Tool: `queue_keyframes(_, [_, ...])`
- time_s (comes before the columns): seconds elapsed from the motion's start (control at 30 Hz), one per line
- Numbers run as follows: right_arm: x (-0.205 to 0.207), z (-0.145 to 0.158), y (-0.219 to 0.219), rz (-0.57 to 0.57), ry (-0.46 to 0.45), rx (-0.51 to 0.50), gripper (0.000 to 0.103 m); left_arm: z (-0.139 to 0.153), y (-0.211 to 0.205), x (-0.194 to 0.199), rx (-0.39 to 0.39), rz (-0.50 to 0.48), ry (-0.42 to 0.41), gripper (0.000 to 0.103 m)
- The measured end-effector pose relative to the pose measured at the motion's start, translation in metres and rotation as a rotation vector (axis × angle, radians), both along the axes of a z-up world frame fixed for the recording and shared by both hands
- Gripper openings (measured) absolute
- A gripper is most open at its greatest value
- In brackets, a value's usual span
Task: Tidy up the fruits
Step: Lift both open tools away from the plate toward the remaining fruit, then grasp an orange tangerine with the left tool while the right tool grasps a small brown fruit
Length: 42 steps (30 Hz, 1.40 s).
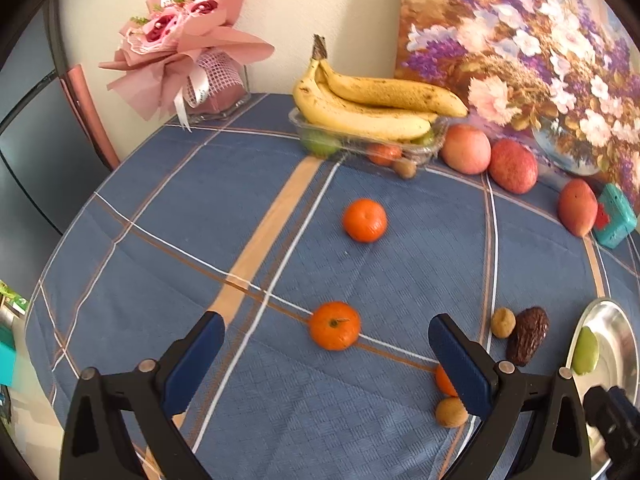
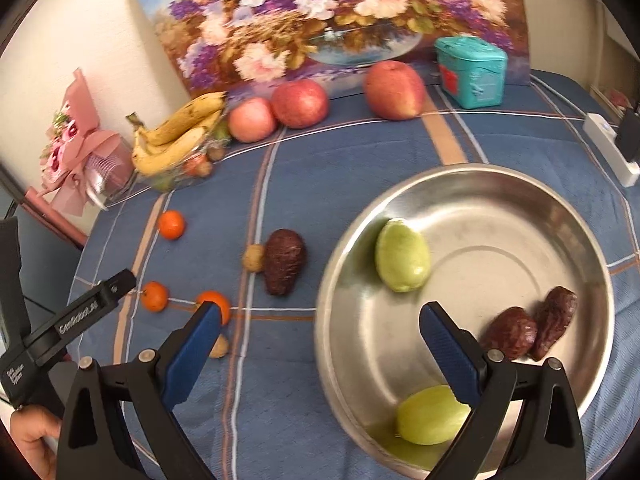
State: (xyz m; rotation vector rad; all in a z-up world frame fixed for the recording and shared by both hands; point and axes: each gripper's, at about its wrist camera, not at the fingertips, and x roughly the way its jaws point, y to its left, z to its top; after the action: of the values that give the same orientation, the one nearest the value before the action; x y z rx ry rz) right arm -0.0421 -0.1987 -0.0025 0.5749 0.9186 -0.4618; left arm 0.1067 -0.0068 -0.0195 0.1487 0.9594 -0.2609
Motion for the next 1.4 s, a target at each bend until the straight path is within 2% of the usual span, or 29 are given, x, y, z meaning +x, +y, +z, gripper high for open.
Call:
queue_keyframes(0.2, [0.018,0.000,0.017,0.067,-0.013,-0.002,0.099,0.002,0.004,0.007,-0.019,-0.007,-0.012,0.103])
queue_keyframes(0.33, [0.032,-0.002,0.028,0.114,-0.018,-0.019,0.099,0.000,0.009,0.013,-0.006,0.035,0.012,0.103])
queue_keyframes(0.47, [0.042,-0.006,0.035,0.141,-0.022,-0.017,0.098,-0.003,0.015,0.017,-0.046,0.051,0.032,0.103])
queue_keyframes(0.53, [0.047,-0.008,0.038,0.155,-0.021,-0.007,0.095,-0.007,0.016,0.019,-0.078,0.048,0.053,0.103])
queue_keyframes(0.6, [0.053,-0.012,0.043,0.172,-0.010,-0.008,0.080,-0.011,0.016,0.021,-0.108,0.040,0.080,0.102])
queue_keyframes(0.67, [0.060,-0.016,0.048,0.194,0.003,-0.001,0.076,-0.017,0.015,0.023,-0.122,0.033,0.105,0.100])
queue_keyframes(0.73, [0.065,-0.020,0.052,0.216,0.009,0.001,0.074,-0.022,0.014,0.024,-0.130,0.027,0.124,0.093])
queue_keyframes(0.8, [0.070,-0.024,0.057,0.245,0.020,0.000,0.064,-0.030,0.014,0.027,-0.145,0.024,0.146,0.090])
queue_keyframes(1.0, [0.080,-0.040,0.067,0.295,0.061,0.021,0.052,-0.049,0.018,0.033,-0.169,0.019,0.200,0.074])
queue_keyframes(1.17, [0.081,-0.050,0.073,0.320,0.091,0.038,0.043,-0.053,0.018,0.034,-0.196,0.002,0.211,0.061])
queue_keyframes(1.23, [0.081,-0.052,0.075,0.330,0.098,0.040,0.041,-0.053,0.016,0.033,-0.190,-0.010,0.209,0.042])
queue_keyframes(1.3, [0.082,-0.053,0.078,0.340,0.100,0.046,0.036,-0.051,0.016,0.033,-0.175,-0.010,0.197,0.034])
queue_keyframes(1.4, [0.082,-0.055,0.080,0.349,0.104,0.050,0.032,-0.049,0.017,0.032,-0.182,-0.016,0.202,0.032])
